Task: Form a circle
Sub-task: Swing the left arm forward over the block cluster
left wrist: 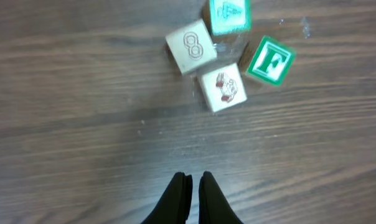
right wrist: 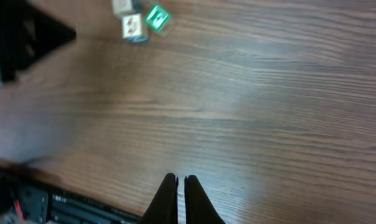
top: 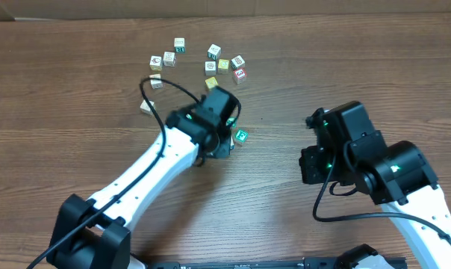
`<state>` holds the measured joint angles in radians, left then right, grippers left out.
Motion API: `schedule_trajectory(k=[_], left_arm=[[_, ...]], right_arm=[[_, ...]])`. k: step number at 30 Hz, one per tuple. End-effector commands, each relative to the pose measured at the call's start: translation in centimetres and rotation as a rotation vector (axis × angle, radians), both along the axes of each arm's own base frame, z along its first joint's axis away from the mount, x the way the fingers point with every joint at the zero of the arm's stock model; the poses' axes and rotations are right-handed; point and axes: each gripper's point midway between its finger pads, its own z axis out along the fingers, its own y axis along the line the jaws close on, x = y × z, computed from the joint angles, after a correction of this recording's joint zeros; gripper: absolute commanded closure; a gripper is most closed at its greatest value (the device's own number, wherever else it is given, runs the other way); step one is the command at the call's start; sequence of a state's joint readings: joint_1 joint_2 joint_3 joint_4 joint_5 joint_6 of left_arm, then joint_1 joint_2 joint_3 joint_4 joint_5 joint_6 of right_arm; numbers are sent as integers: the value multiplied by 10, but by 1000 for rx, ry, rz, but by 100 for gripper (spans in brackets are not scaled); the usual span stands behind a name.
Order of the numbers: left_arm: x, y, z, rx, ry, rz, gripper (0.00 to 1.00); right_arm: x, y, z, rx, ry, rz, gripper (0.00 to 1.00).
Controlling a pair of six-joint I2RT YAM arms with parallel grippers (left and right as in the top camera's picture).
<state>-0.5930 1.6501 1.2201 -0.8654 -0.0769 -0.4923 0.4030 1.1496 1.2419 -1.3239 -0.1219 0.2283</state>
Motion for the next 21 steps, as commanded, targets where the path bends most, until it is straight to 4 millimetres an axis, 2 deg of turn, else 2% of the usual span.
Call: schedule_trajectory(k=[1, 6, 17, 21], left_arm=[[8, 1, 0, 34, -68, 64, 96], [27, -13, 3, -2, -145, 42, 96], [40, -32, -32, 15, -47, 9, 96], [50, -39, -33, 33, -34, 8, 96]], right_arm=[[8, -9, 13, 8, -53, -48, 96], [11, -13, 13, 9, -56, -67, 96], [16, -11, 16, 19, -80, -67, 96], [16, -11, 16, 19, -80, -67, 96]])
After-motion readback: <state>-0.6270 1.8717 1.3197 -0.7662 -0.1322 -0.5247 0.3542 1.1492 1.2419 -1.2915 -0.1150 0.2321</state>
